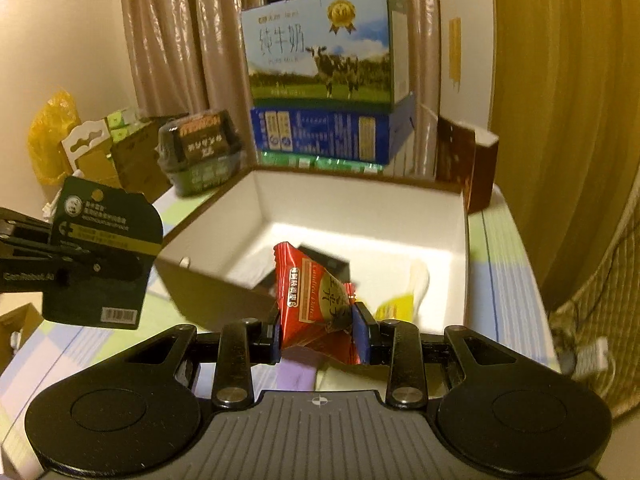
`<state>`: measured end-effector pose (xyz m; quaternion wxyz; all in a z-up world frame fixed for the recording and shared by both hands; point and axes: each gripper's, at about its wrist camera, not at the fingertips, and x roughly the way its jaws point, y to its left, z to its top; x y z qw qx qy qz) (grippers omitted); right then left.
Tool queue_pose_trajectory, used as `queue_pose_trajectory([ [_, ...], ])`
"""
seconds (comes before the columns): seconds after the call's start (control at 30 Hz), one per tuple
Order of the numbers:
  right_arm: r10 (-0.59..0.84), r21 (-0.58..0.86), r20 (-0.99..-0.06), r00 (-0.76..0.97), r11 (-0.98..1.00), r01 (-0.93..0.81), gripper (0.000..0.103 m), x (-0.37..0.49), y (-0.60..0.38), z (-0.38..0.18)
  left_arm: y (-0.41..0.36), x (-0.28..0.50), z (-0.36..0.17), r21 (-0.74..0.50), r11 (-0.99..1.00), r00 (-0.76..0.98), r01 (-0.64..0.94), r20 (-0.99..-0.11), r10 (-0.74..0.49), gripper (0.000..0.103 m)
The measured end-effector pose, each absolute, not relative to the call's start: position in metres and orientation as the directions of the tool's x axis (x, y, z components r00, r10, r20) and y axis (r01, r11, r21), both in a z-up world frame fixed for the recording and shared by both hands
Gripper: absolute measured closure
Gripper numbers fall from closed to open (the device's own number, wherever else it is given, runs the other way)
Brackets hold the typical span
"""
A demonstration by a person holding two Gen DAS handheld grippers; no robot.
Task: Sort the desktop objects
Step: 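Lift the red candy and green card and carry both over the box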
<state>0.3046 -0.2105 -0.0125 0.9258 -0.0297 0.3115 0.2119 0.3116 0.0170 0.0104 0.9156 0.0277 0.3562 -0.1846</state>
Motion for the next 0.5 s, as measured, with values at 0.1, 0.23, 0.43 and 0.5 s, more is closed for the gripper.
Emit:
queue_pose_trajectory([
  [0.1,0.365,0.068,-0.583,0.726,0.912,-0.405,0.072,0.323,-0.210,-0.009,0.016,0.325,0.019,-0.070,0.927,0.696,0.368,-0.641,-0.324,0.103],
  [0.23,0.346,0.037,-0.588,0.731,0.915,-0.403,0.072,0.348,-0.208,-0.008,0.014,0.352,0.024,-0.052,0.929,0.709,0.368,-0.630,-0.316,0.103],
  [0.43,0.311,0.010,-0.631,0.711,0.919,-0.393,0.072,0.388,-0.203,-0.024,0.011,0.402,0.021,-0.048,0.930,0.706,0.364,-0.637,-0.309,0.103],
  [0.5,0.304,0.010,-0.649,0.698,0.920,-0.391,0.072,0.403,-0.202,-0.030,0.010,0.419,0.016,-0.050,0.931,0.696,0.362,-0.650,-0.306,0.103],
])
